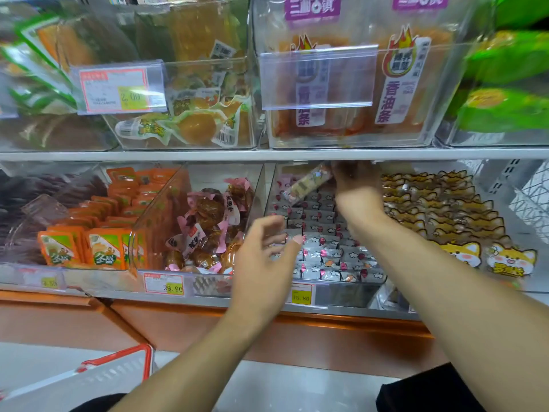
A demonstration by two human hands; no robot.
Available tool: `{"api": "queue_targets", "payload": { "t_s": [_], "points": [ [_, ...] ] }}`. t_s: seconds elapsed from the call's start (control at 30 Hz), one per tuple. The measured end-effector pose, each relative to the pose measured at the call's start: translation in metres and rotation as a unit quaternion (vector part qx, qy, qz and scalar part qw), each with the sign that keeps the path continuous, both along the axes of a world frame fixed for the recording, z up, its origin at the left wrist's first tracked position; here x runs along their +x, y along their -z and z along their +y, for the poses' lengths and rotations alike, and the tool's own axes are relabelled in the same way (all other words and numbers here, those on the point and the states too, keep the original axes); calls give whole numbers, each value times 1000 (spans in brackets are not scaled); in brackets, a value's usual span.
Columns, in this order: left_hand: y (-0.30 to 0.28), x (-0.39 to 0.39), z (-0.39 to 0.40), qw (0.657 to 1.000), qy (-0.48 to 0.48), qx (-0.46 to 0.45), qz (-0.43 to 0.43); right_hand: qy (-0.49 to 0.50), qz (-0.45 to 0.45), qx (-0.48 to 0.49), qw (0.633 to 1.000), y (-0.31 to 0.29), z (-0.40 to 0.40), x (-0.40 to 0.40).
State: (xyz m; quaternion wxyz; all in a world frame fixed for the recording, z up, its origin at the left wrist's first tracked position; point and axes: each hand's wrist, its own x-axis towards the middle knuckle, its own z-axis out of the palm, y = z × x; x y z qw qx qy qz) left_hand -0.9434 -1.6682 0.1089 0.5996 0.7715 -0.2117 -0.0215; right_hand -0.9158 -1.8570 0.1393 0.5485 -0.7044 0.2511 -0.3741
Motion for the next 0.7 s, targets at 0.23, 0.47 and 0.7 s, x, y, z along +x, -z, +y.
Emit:
{"api": "queue_targets", "payload": {
  "t_s": [0.23,0.47,0.7],
  "points": [
    [-12,6,16,959,28,-140,243,-164,27,227,960,8,34,-66],
    [-12,4,21,928,-11,-208,310,-292,103,229,923,4,20,-98],
    [-11,6,19,900,17,-269,342,-259,87,277,921,5,14,-98]
  ]
}}
